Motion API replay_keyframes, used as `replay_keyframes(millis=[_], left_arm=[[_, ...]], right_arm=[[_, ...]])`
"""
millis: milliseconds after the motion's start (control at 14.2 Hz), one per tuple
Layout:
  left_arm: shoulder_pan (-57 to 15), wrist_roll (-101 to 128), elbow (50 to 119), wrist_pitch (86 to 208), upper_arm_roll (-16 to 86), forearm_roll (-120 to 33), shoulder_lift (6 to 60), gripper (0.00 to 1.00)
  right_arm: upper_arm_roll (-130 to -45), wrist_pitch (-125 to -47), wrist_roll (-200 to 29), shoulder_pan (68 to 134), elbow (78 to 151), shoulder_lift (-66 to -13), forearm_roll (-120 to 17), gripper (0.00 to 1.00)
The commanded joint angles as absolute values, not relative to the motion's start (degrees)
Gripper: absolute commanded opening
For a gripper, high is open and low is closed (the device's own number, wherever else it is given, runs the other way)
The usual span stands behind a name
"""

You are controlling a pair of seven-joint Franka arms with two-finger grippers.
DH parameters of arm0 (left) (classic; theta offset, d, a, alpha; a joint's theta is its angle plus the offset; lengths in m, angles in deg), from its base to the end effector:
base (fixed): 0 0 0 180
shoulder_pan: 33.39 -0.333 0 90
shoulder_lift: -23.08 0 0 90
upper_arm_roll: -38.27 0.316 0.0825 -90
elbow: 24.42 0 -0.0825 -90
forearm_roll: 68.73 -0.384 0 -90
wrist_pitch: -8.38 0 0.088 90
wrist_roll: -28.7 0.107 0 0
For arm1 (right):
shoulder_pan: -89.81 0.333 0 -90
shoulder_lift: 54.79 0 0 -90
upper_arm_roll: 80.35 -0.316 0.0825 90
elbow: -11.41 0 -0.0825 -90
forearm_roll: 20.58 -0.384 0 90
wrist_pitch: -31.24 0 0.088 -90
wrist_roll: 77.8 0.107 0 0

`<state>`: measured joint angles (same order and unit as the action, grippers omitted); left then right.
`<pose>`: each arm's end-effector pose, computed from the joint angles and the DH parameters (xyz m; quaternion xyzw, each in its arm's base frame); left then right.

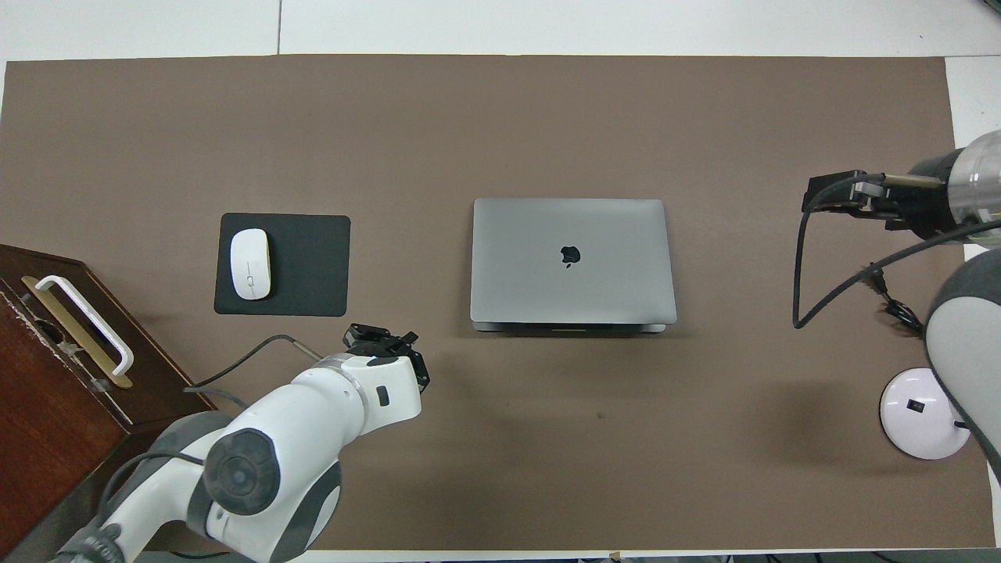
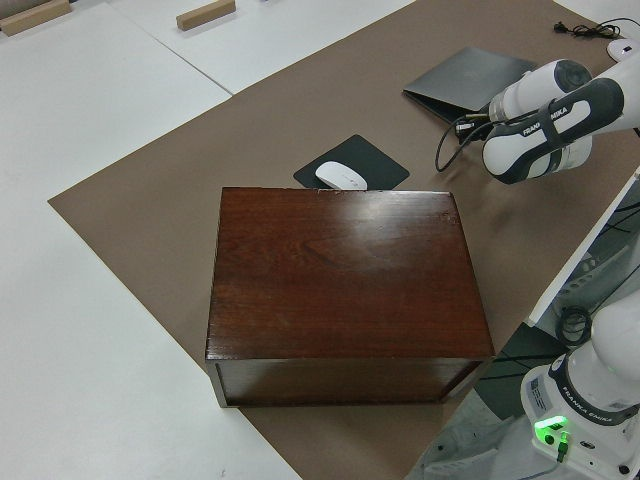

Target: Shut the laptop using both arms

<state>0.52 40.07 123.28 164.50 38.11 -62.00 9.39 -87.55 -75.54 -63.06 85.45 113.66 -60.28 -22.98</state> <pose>0.3839 -0.2544 0.3859 0.9223 -0.3340 0.1811 0.0703 0.5474 0.0333 0.6017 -0.9903 0.1073 -0.0837 0.0276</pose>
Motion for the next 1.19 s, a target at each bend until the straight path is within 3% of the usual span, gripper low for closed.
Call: replay_keyframes(millis=[0, 492, 562, 632, 702, 773, 843, 1124], left_arm=[[-3.1, 43.3, 119.5, 148.7, 38.2, -61.7, 2.0, 0.00], [-11.5, 43.6, 106.1, 125.7, 38.2, -61.7, 0.1, 0.00], [-13.0, 43.4, 104.6, 123.5, 38.2, -61.7, 0.2, 0.04], [-14.7, 43.4, 103.5, 121.6, 38.2, -61.8, 0.3, 0.14], [-16.5, 43.4, 102.5, 120.3, 38.2, -61.9, 0.3, 0.32], [-18.3, 43.4, 101.7, 119.1, 38.2, -62.0, 0.3, 0.81], [-20.1, 43.4, 101.0, 118.3, 38.2, -62.1, 0.3, 1.00], [-27.7, 43.4, 99.2, 118.4, 38.1, -62.1, 0.5, 1.00]], right_arm=[[-88.4, -72.8, -63.8, 84.6, 114.2, -63.8, -22.2, 1.00], [-88.7, -74.1, -62.3, 85.2, 114.2, -64.8, -22.2, 1.00], [-88.6, -73.8, -63.7, 84.8, 113.8, -64.6, -22.1, 1.00], [-88.5, -73.1, -67.0, 84.2, 112.8, -64.0, -21.8, 1.00], [-88.4, -73.0, -70.3, 83.9, 112.1, -63.6, -21.4, 1.00], [-88.2, -72.8, -72.2, 83.7, 111.2, -63.1, -20.8, 1.00], [-88.4, -71.9, -73.5, 82.6, 109.9, -62.4, -20.2, 1.00], [-88.4, -70.4, -80.1, 79.7, 105.6, -59.6, -20.1, 1.00]])
